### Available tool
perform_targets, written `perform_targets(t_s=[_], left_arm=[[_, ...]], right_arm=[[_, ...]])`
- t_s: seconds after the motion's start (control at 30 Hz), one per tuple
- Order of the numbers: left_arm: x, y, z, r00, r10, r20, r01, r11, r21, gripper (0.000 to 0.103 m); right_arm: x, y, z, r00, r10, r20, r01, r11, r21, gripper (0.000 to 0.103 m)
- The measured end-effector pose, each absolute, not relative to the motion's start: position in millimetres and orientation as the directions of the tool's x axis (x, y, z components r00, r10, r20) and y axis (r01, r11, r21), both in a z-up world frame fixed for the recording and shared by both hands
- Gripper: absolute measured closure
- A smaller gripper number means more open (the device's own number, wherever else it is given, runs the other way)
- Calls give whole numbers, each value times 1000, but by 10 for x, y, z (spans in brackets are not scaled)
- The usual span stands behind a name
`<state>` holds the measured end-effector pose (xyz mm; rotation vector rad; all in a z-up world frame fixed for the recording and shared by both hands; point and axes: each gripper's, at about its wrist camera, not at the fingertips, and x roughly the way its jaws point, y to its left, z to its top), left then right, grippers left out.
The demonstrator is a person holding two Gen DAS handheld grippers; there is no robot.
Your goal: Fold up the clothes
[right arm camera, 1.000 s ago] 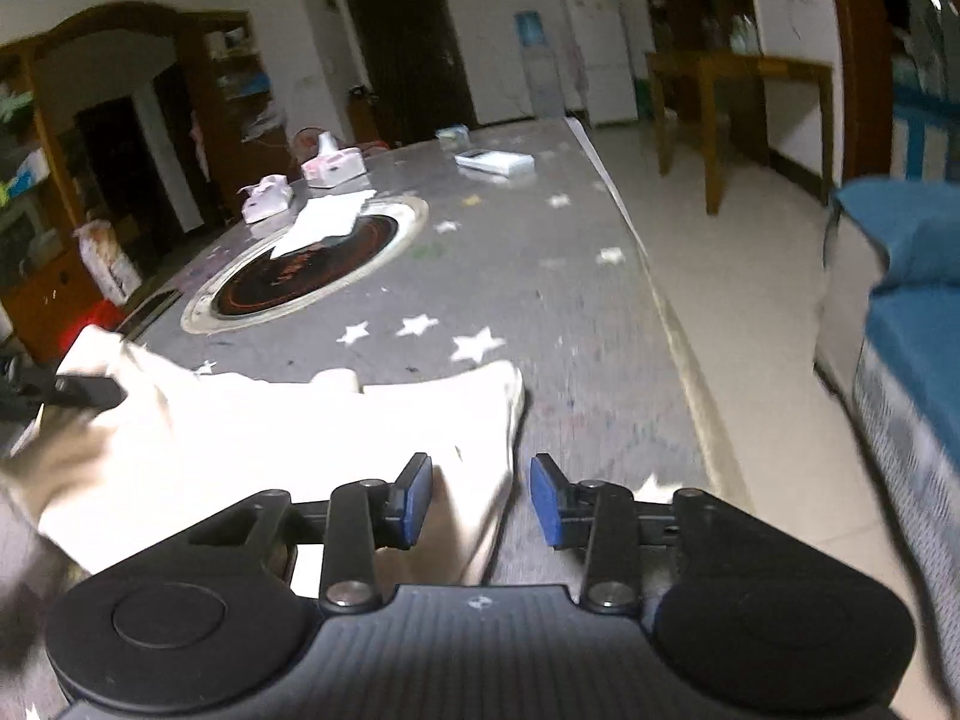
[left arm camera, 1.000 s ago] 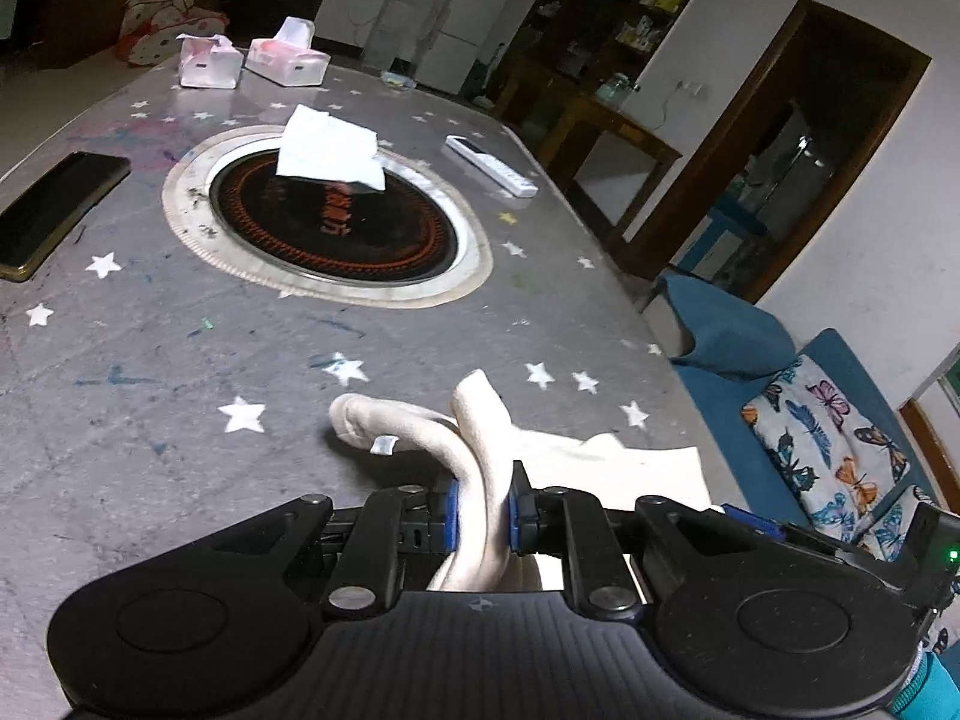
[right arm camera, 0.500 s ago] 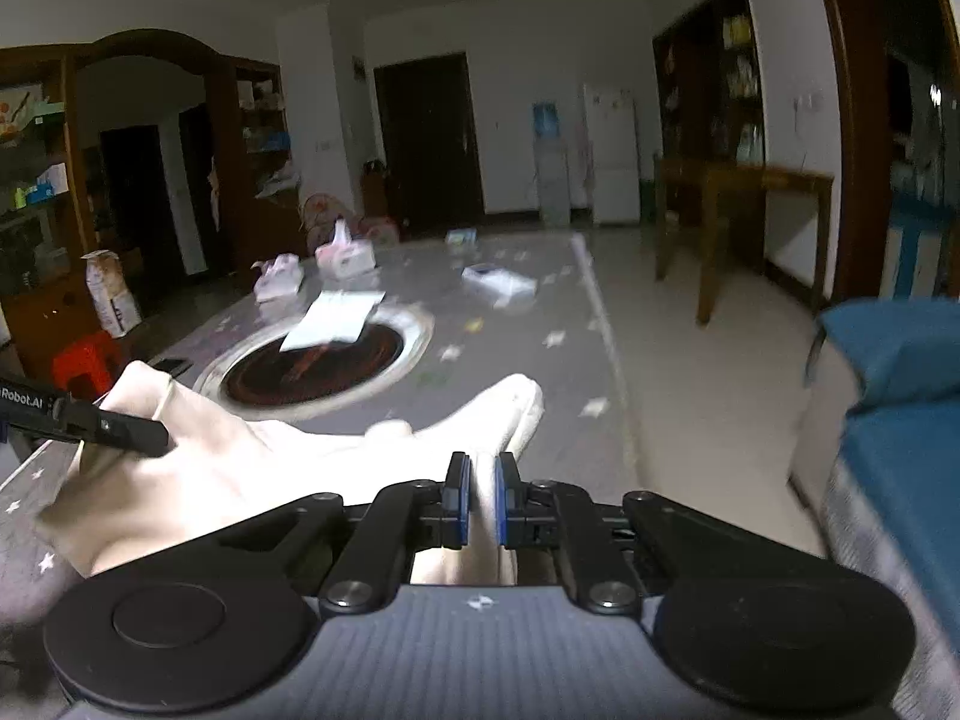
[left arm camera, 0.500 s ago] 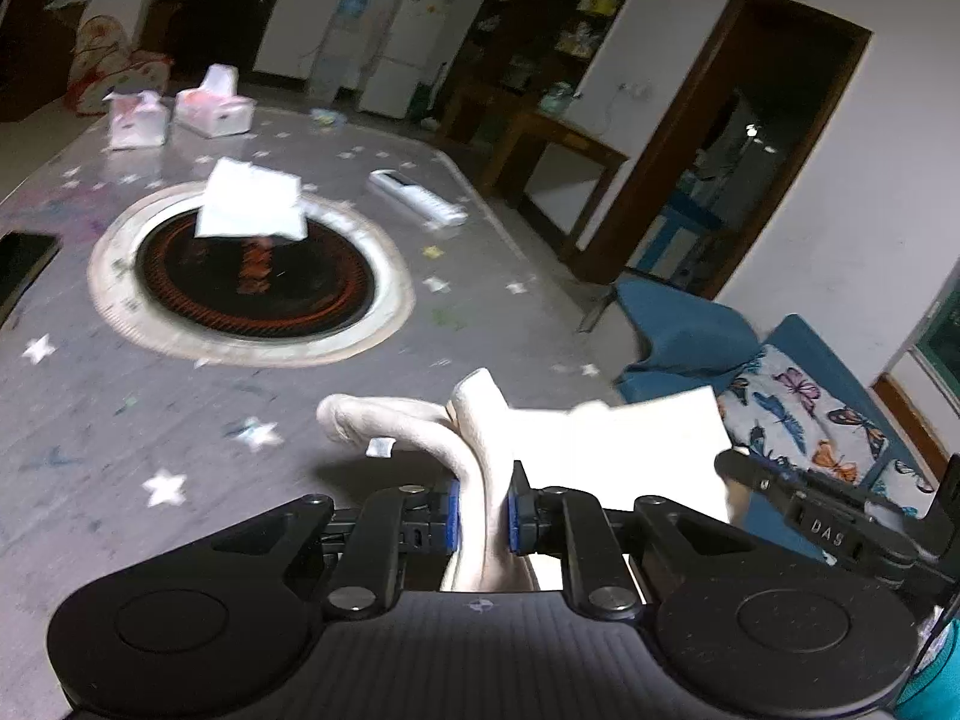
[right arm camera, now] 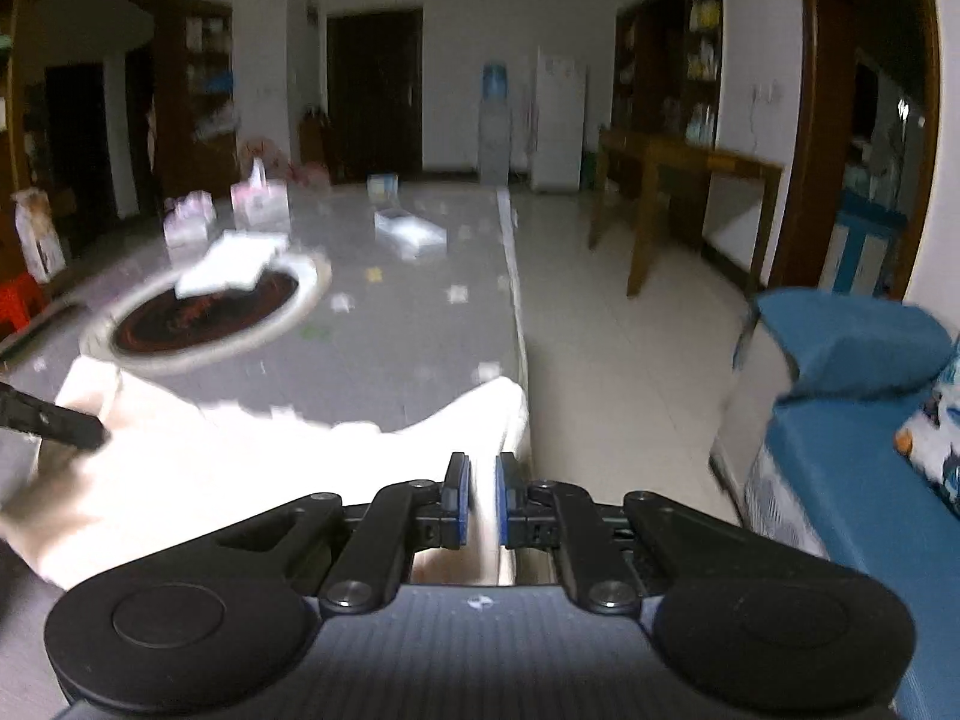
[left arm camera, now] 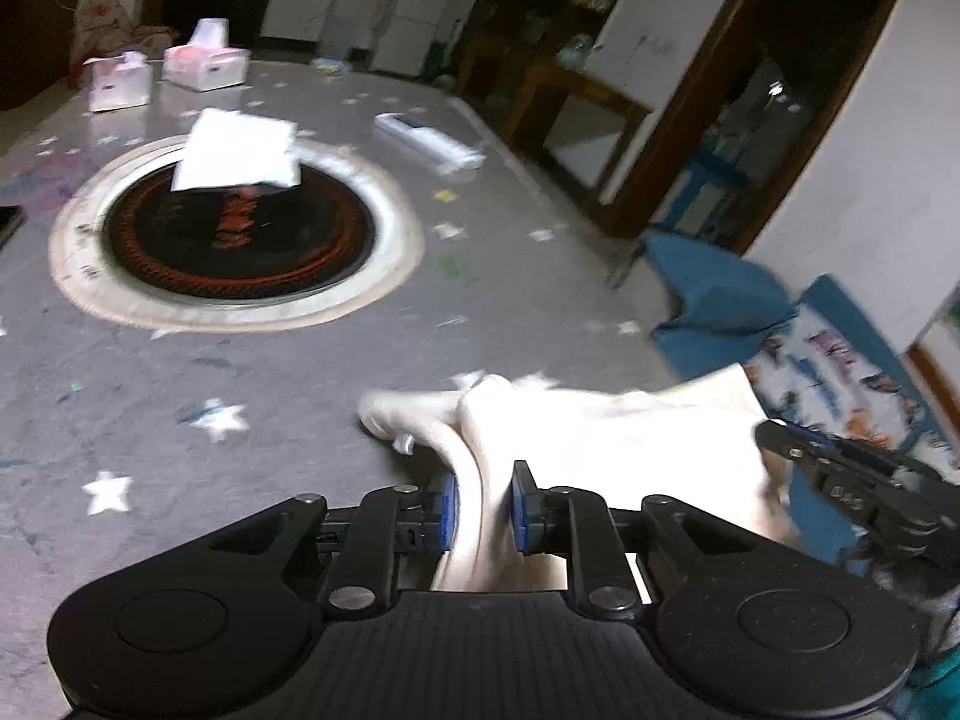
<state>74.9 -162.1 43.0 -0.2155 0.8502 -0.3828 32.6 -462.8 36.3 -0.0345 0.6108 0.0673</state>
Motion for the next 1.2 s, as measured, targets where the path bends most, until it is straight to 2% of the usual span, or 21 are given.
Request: perform_targets(t_s=[0.07, 0.23, 0.37, 0.53, 0.67, 0.73, 0.83, 1.0, 1.07, 1.2], left_arm=[[758, -1561, 404, 602, -392, -695, 228, 919, -321, 75], [763, -1530, 506, 665, -322, -674, 201, 946, -253, 77], [761, -1667, 610, 665, -392, -636, 274, 920, -280, 77], [888, -1995, 510, 607, -439, -663, 359, 895, -264, 77], [1039, -2157, 348, 578, -433, -691, 364, 895, -257, 77], [1106, -2182, 272, 570, -428, -702, 357, 898, -258, 77], [1132, -2165, 219, 572, -428, -700, 348, 899, -265, 76], [900, -2131, 308, 587, -439, -681, 381, 891, -246, 75], [807, -2118, 344, 592, -443, -673, 394, 888, -238, 75], [604, -2088, 406, 601, -454, -658, 421, 879, -221, 75]], right_arm=[[341, -4612, 332, 814, 55, -578, -78, 997, -16, 93], [320, -4530, 351, 823, 84, -562, -115, 993, -21, 88], [405, -4420, 331, 798, 163, -580, -177, 984, 34, 81], [577, -4277, 253, 781, 191, -594, -203, 978, 46, 79], [692, -4221, 193, 774, 183, -606, -205, 978, 33, 78], [744, -4217, 139, 765, 167, -622, -200, 980, 17, 71], [699, -4239, 184, 773, 176, -609, -201, 979, 28, 70], [612, -4268, 265, 786, 193, -587, -206, 977, 46, 66], [493, -4233, 322, 786, 215, -580, -231, 972, 47, 59], [187, -4168, 347, 776, 240, -583, -272, 962, 34, 59]])
